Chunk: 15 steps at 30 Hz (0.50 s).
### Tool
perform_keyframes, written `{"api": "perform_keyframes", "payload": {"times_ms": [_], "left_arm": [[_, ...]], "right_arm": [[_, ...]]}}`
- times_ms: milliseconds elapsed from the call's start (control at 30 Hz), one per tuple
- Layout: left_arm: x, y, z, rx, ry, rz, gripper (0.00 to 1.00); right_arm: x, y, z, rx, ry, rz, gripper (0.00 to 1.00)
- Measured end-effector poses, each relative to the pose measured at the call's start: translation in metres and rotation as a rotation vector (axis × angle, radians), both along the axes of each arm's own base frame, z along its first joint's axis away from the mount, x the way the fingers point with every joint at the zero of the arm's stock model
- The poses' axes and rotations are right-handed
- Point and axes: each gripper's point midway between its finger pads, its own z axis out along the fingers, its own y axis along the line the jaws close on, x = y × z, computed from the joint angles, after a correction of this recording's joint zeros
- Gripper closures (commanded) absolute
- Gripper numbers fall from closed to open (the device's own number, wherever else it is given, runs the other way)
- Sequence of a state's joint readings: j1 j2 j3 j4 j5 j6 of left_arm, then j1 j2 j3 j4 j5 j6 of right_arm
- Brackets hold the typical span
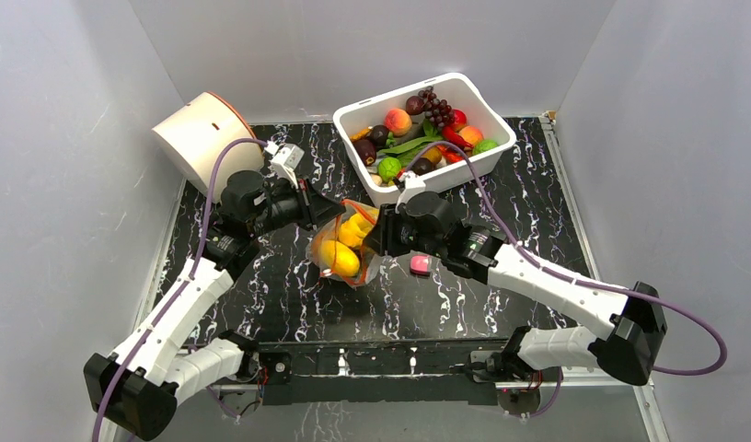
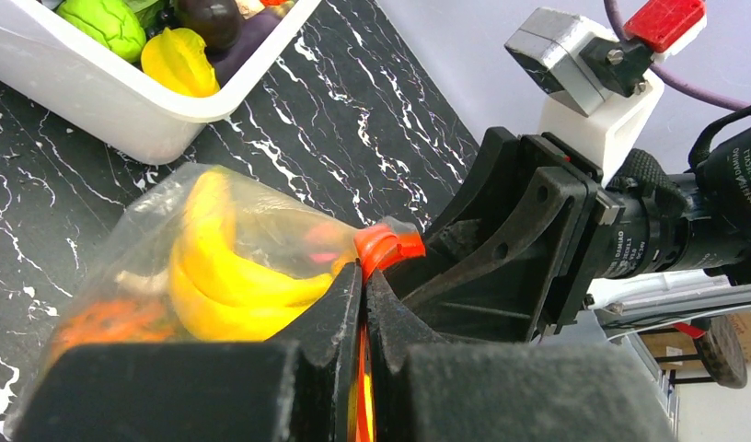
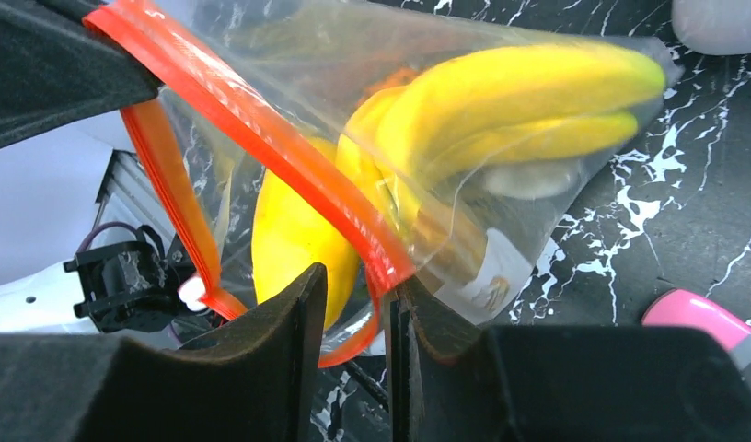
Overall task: Place the food in the zip-top bag and seal the zipper
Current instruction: Place the fake fruit in the zipper food storage bag.
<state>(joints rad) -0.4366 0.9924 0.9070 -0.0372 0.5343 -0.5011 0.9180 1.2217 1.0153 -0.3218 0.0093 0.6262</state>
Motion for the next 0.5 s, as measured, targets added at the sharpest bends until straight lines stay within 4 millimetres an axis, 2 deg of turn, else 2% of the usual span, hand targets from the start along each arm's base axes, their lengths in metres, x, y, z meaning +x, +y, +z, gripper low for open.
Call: {"api": "perform_keyframes", "payload": {"times_ms": [133, 333, 500], "left_arm": [[-0.002, 0.001, 0.001, 0.001, -0.005, 0.002, 1.0], [-0.003, 0.002, 0.001, 0.003, -0.004, 0.003, 1.0], [-0.003, 0.002, 0.002, 0.004, -0.005, 0.003, 1.0]], "right_arm": [[0.0, -0.004, -0.002, 0.011, 0.001, -0.02, 0.73], [-0.011, -0.006, -0.029, -0.008, 0.062, -0.044, 0.73], [-0.017, -0.006, -0.041, -0.013, 0.091, -0.049, 0.72]]}}
